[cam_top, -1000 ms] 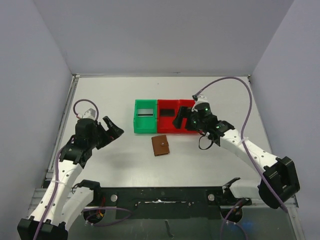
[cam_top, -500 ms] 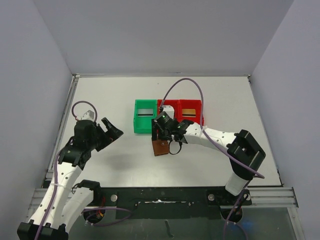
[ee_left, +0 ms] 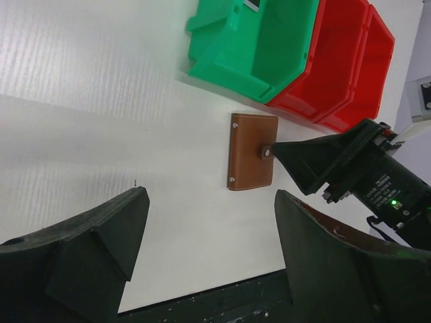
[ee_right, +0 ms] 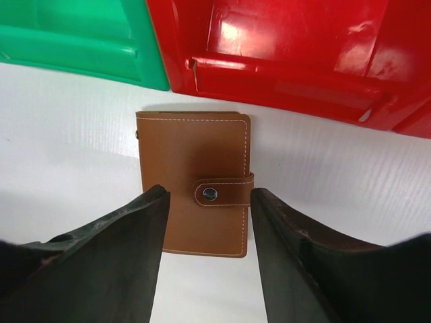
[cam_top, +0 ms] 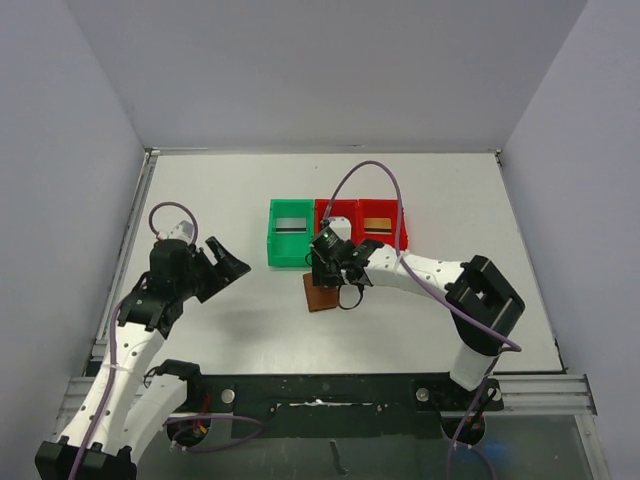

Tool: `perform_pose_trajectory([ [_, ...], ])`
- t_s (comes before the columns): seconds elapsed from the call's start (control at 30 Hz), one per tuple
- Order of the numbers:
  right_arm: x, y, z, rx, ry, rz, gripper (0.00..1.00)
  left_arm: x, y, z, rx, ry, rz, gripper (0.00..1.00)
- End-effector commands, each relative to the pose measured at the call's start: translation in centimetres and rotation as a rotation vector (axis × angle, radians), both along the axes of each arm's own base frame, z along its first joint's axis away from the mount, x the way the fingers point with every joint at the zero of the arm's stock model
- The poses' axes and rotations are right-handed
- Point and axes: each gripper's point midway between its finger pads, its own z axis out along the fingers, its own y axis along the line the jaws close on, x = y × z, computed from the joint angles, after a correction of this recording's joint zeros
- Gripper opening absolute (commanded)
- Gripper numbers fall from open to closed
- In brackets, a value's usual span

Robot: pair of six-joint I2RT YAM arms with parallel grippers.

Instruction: Take the credit cards out of the card holder

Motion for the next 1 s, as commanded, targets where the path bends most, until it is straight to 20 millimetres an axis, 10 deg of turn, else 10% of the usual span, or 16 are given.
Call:
perform_pose_trajectory([
  [0.0, -1.5, 0.5, -2.6, -0.006, 0.073, 0.062, 0.49, 0.8, -1.5, 0.6, -0.065, -0.034, -0.063, 0.73],
  [0.3, -5.3, -0.3, -4.4, 0.025, 0.144, 0.065, 0.23, 0.4, -3.9, -1.3, -0.108, 0.006, -0.153, 0.67],
  [0.57, -9.5, 0.3, -4.1, 0.042, 0.171, 0.118, 0.21, -0.2, -6.8, -2.3, -0.131, 0.016, -0.213, 0.65],
  [0.97, -8.4, 1.0, -2.8, 0.102, 0.127, 0.089, 0.22, -2.4, -11.9, -5.2, -0.157, 0.064, -0.291, 0.62],
])
